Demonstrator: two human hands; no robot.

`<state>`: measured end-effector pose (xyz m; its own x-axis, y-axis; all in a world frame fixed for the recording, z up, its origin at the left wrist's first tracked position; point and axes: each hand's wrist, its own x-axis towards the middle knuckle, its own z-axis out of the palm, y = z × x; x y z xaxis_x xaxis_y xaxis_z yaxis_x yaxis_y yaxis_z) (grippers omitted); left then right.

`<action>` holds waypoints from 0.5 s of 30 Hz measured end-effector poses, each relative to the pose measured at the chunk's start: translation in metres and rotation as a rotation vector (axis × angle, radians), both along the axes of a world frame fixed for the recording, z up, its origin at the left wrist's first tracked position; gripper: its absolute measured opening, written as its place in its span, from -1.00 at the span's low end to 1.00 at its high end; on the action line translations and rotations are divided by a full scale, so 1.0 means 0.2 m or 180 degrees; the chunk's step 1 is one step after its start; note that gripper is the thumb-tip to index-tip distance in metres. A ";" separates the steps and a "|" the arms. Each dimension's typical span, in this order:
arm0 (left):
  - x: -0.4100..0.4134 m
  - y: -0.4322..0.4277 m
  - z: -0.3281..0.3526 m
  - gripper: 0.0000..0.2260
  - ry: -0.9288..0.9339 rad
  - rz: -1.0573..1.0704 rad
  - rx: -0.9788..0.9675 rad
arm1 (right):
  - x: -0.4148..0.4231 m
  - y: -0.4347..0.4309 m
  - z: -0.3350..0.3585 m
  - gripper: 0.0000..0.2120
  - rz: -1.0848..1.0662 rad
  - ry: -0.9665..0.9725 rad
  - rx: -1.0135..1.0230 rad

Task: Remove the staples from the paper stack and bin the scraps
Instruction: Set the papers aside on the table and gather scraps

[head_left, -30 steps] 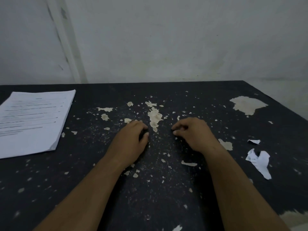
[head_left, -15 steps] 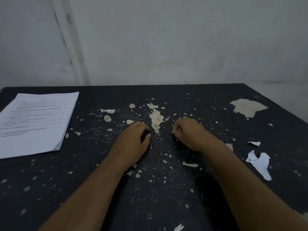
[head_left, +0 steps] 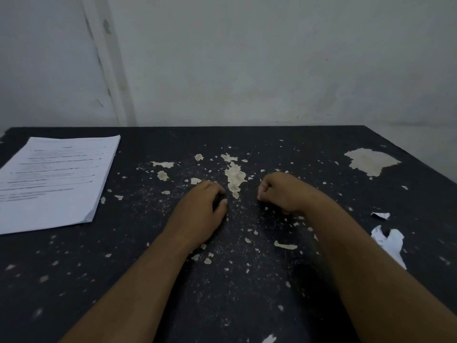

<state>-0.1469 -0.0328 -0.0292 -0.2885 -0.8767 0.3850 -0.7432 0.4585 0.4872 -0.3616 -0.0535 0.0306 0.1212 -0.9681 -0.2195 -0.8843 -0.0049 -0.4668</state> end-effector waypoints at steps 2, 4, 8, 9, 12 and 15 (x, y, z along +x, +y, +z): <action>0.00 0.00 0.00 -0.83 -0.0008 0.0018 -0.0008 | -0.01 0.01 -0.01 -0.95 -0.0069 -0.0222 -0.0031; 0.00 0.00 0.00 -0.82 -0.0011 0.0034 -0.0009 | -0.01 0.02 -0.01 -0.97 -0.0056 -0.0285 -0.0079; 0.00 0.00 0.00 -0.82 -0.0026 0.0031 0.0008 | 0.01 0.02 0.00 -0.88 0.0072 -0.0085 -0.0006; 0.00 0.00 0.00 -0.82 -0.0022 0.0028 0.0011 | 0.01 0.02 0.01 -0.87 0.0098 -0.0075 0.0044; 0.00 0.00 0.01 -0.83 -0.0024 0.0022 0.0010 | 0.00 0.03 0.01 -0.84 0.0096 -0.0171 0.0037; -0.01 0.01 0.01 -0.83 -0.0055 0.0019 -0.0002 | -0.02 0.04 -0.01 -0.85 -0.0078 -0.0503 -0.0110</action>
<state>-0.1484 -0.0308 -0.0264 -0.2900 -0.8781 0.3805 -0.7542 0.4544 0.4741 -0.3655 -0.0455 0.0279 0.1279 -0.9778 -0.1661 -0.7999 -0.0027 -0.6002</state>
